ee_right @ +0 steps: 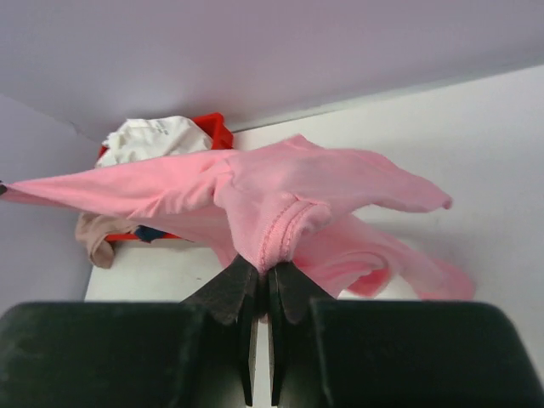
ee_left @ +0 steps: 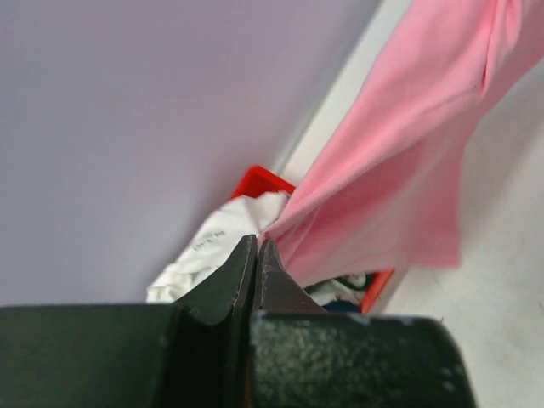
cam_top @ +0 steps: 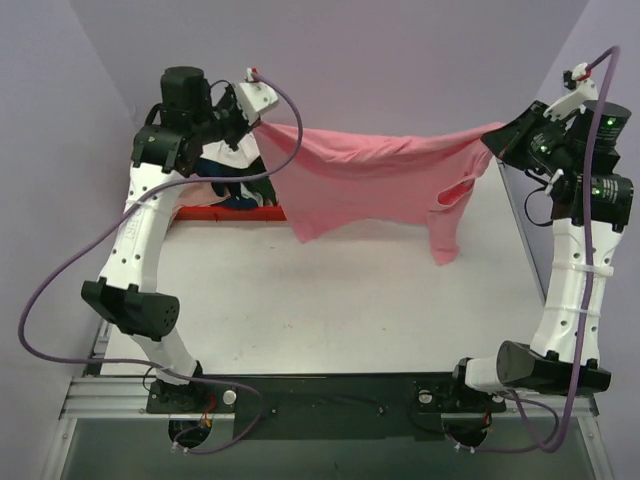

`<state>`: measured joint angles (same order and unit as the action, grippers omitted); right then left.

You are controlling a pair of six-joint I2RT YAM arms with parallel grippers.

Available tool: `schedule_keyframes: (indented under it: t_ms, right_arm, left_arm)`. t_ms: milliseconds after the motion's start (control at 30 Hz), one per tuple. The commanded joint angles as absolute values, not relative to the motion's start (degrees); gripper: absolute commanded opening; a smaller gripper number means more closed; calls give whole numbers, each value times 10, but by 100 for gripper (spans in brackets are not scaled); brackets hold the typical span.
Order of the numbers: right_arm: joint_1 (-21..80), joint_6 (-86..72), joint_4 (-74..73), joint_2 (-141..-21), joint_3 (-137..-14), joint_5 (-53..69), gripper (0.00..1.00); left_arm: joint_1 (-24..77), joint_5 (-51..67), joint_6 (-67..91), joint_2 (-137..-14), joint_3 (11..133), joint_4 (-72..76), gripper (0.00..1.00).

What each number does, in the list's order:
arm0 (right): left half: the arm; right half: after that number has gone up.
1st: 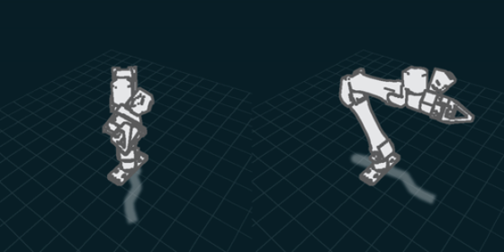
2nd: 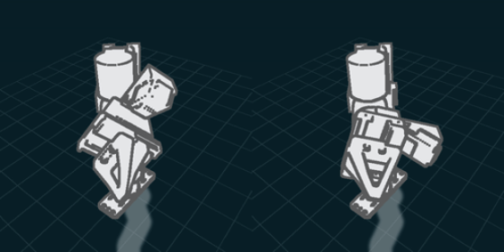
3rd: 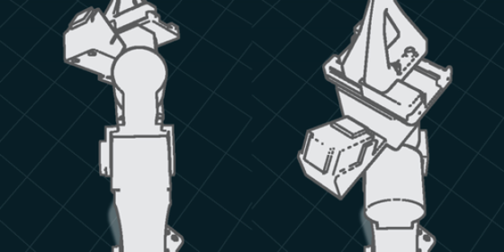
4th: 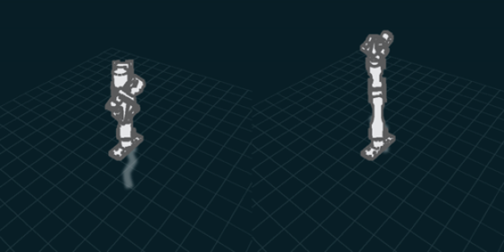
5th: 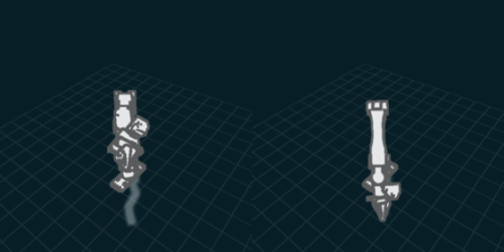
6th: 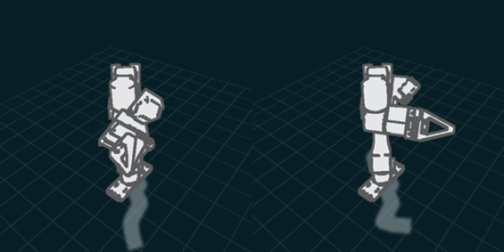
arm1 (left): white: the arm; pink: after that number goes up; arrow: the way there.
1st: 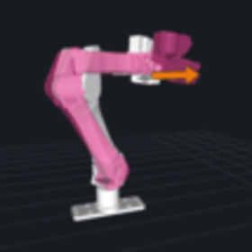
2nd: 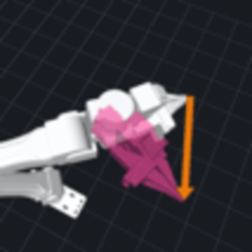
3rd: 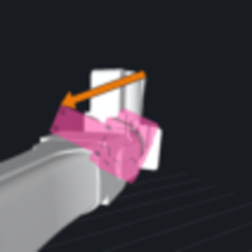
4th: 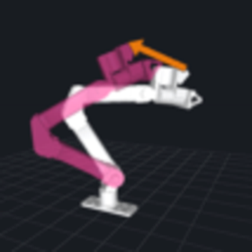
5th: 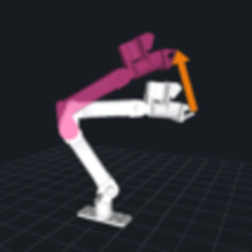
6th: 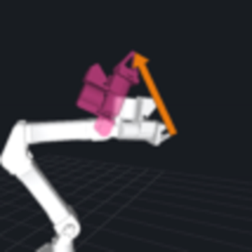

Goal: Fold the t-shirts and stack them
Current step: Flatten out the tshirt

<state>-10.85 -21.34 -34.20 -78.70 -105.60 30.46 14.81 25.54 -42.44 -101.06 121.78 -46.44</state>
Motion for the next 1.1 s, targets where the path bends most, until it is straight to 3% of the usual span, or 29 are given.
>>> schedule_keyframes:
  t_ms: [0,200,400,533,833,967,1067]
  right_arm:
    - [-143,-241,-343,-760,-1107,403,0]
    - [-181,-205,-353,-660,-995,456,0]
    - [-181,-164,-444,-564,-818,416,0]
    - [-186,-145,-512,-524,-736,360,0]
    - [-193,-108,-554,-538,-853,205,0]
    - [-199,-115,-488,-614,-874,220,0]
    - [-202,-141,-396,-708,-957,261,0]
  left_arm:
    - [142,237,-310,-973,1269,-396,0]
    - [132,203,-306,-919,1252,-428,0]
    - [124,165,-294,-852,1102,-458,0]
    - [114,163,-282,-831,1066,-506,0]
    - [99,188,-226,-827,1110,-526,0]
    - [94,241,-176,-866,1099,-462,0]
    - [112,247,-143,-946,1152,-405,0]
